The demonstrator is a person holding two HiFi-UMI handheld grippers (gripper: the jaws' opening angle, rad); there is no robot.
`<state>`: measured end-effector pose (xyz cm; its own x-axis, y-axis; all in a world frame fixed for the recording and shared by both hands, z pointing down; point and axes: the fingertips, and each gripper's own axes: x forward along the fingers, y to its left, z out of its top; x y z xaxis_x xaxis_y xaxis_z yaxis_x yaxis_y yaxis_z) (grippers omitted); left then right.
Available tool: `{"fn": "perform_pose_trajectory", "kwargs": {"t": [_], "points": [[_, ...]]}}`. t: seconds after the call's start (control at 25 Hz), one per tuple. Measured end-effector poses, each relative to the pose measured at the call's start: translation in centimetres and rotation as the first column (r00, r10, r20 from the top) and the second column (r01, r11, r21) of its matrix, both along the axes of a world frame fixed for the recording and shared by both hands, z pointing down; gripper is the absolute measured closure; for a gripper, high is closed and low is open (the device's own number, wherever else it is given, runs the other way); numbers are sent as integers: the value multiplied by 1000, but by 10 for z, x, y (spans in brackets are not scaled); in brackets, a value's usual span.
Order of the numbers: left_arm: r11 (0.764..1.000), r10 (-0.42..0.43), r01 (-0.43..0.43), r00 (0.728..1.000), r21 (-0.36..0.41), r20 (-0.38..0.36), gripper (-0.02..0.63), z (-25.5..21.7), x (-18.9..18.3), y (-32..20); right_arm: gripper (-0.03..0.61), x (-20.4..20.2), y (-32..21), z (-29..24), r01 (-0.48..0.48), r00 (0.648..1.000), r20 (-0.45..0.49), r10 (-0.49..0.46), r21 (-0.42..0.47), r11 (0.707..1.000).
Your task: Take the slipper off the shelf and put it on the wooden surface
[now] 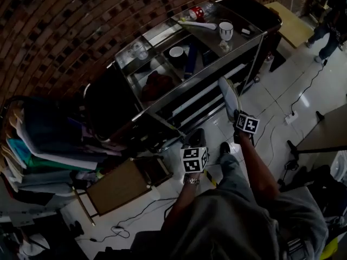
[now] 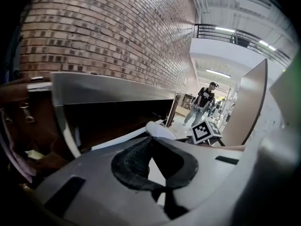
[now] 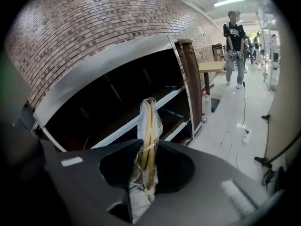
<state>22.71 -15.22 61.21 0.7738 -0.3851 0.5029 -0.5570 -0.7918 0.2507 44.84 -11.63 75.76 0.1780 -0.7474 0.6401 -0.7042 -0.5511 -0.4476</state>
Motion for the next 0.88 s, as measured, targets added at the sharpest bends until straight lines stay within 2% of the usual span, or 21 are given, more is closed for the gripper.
{"fn": "perform_pose_trajectory", "kwargs": {"t": [0.12, 0.24, 0.4, 0.52, 0.64, 0.76, 0.88], "points": [[999, -39, 38, 999, 36, 18, 609, 6, -100, 19, 509, -91, 41, -5, -2, 1000, 1, 2, 7, 1000], [996, -75, 74, 997, 41, 36, 609, 8, -192, 44, 509, -175, 83, -8, -6, 1000, -15, 6, 0, 1000], [993, -116, 115, 990, 16, 81, 609, 13, -281, 67, 509, -278, 114, -23, 22, 999, 24, -22, -3, 1000], [987, -160, 161, 985, -15, 60, 609, 6, -311, 80, 509, -329, 110, -51, 133, 991, -5, -133, 22, 991], [980, -192, 193, 981, -47, 31, 609, 1, -323, 93, 509, -364, 97, -64, 266, 963, -42, -265, 22, 964], [970, -236, 238, 970, -46, 52, 609, 1, -339, 92, 509, -405, 80, -61, 372, 928, -3, -372, 28, 928], [938, -345, 346, 937, -15, 49, 609, -8, -375, 77, 509, -457, 52, -58, 491, 871, 12, -492, 32, 870]]}}
